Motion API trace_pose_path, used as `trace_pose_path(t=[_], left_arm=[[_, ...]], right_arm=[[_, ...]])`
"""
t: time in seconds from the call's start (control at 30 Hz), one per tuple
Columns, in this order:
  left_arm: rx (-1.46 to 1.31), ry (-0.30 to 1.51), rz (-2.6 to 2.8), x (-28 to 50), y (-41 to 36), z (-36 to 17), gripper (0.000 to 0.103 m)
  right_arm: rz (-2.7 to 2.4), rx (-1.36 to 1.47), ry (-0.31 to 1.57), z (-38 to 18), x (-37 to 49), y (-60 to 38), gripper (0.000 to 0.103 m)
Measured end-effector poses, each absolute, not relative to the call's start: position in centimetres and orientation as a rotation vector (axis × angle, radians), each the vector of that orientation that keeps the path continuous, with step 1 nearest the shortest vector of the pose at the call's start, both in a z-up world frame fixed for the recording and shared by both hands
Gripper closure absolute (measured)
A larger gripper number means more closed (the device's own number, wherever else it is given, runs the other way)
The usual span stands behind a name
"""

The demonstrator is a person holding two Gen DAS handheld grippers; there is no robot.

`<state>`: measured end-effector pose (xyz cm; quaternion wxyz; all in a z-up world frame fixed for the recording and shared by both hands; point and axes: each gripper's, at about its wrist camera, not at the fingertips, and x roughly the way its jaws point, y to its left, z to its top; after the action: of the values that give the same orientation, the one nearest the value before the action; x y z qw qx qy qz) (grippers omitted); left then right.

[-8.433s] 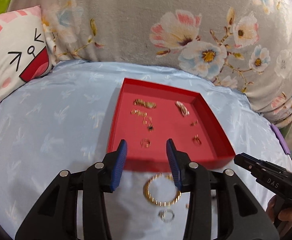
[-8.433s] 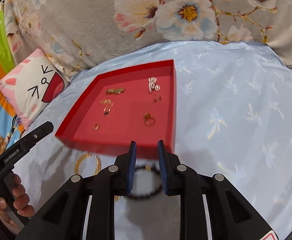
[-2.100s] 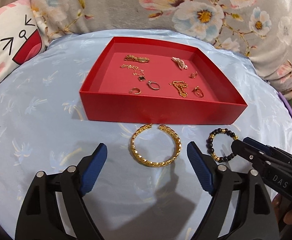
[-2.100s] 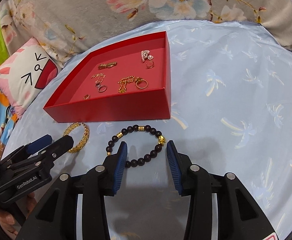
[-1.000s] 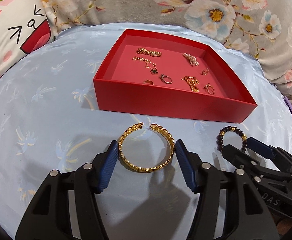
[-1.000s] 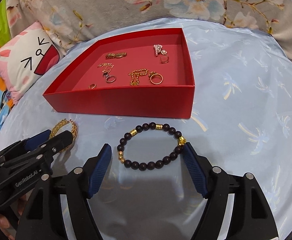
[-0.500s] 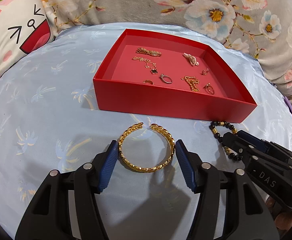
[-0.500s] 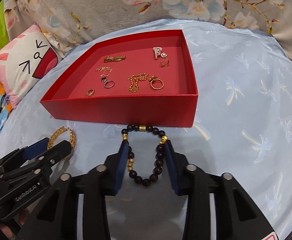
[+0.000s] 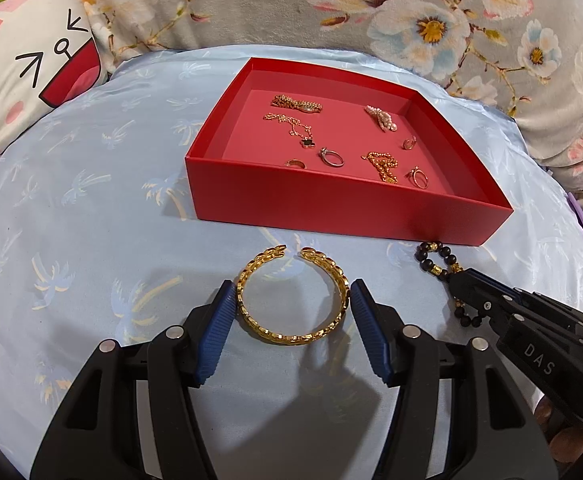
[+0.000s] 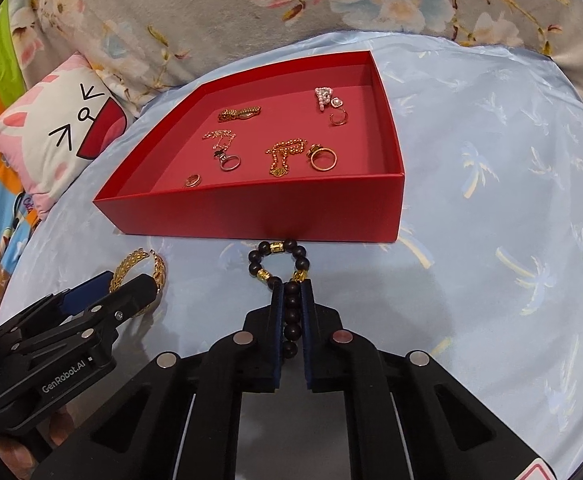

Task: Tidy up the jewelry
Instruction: 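Grasp the black bead bracelet with the right tool while the left tool grasps the gold bangle, then carry the bracelet and bangle into the red box and open both tools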

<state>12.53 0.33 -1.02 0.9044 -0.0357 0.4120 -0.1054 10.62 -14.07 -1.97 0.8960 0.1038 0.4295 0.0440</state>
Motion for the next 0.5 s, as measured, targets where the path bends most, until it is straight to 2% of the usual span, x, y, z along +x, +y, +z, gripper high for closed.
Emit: trace_pose_path(t=[0.27, 0.5], left_arm=[[-0.087, 0.847, -0.235, 12.2, 0.2, -1.1, 0.047], [-0.083, 0.830, -0.270, 10.2, 0.1, -0.1, 0.047]], right_arm=[[0.090, 0.234, 0.865, -1.2, 9.2, -14.4, 0.096], [0.107, 0.243, 0.776, 2.7, 7.0, -15.3, 0.096]])
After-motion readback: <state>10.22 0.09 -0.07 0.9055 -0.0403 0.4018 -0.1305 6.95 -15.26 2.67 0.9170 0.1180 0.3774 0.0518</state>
